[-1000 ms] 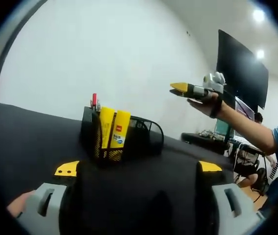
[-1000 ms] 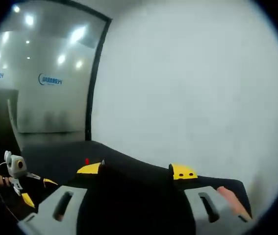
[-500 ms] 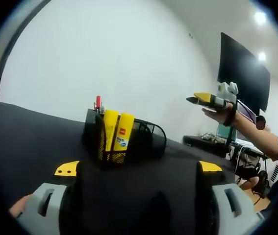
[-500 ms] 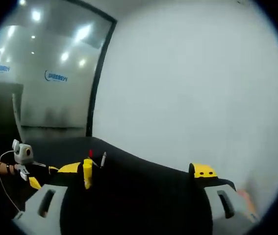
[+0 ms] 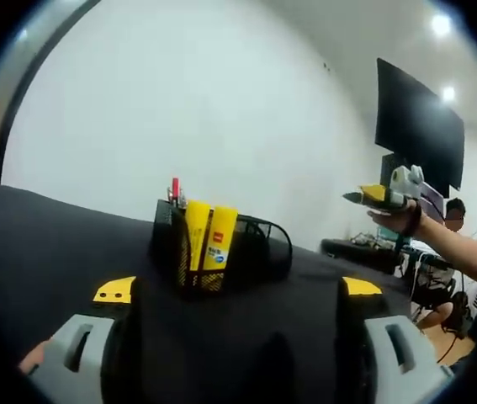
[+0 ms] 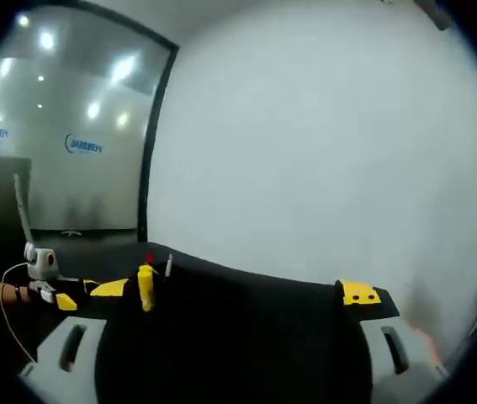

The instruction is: Pick up pens and glue sticks and place them into the holder.

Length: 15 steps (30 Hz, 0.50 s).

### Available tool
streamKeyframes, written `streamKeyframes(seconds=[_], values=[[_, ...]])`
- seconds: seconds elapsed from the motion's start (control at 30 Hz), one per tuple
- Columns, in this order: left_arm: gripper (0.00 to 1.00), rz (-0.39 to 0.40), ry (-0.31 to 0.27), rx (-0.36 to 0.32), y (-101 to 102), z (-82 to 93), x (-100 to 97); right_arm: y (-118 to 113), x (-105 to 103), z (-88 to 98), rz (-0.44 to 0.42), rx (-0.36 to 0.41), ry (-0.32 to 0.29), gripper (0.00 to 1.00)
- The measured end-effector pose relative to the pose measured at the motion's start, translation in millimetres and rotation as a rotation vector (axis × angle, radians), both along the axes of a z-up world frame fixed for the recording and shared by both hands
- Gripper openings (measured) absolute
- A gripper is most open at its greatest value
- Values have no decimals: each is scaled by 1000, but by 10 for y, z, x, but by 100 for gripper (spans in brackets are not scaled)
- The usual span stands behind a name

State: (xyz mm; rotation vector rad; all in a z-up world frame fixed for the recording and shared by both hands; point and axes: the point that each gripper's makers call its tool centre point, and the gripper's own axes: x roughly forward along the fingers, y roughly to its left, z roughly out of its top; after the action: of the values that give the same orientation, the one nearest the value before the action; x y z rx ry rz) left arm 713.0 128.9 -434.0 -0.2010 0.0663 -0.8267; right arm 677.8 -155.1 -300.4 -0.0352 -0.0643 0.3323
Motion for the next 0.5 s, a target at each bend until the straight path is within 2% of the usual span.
streamKeyframes(seconds=[0.17, 0.4, 0.5], values=[[96, 4, -6, 23, 4, -21, -2, -32, -81, -140, -15, 9, 9, 93], [96, 10, -18, 2, 30, 23, -5, 16, -183, -478, -12, 10, 51, 93], [96, 5, -16, 0, 25, 25, -5, -4, -212, -569, -19, 9, 60, 93]])
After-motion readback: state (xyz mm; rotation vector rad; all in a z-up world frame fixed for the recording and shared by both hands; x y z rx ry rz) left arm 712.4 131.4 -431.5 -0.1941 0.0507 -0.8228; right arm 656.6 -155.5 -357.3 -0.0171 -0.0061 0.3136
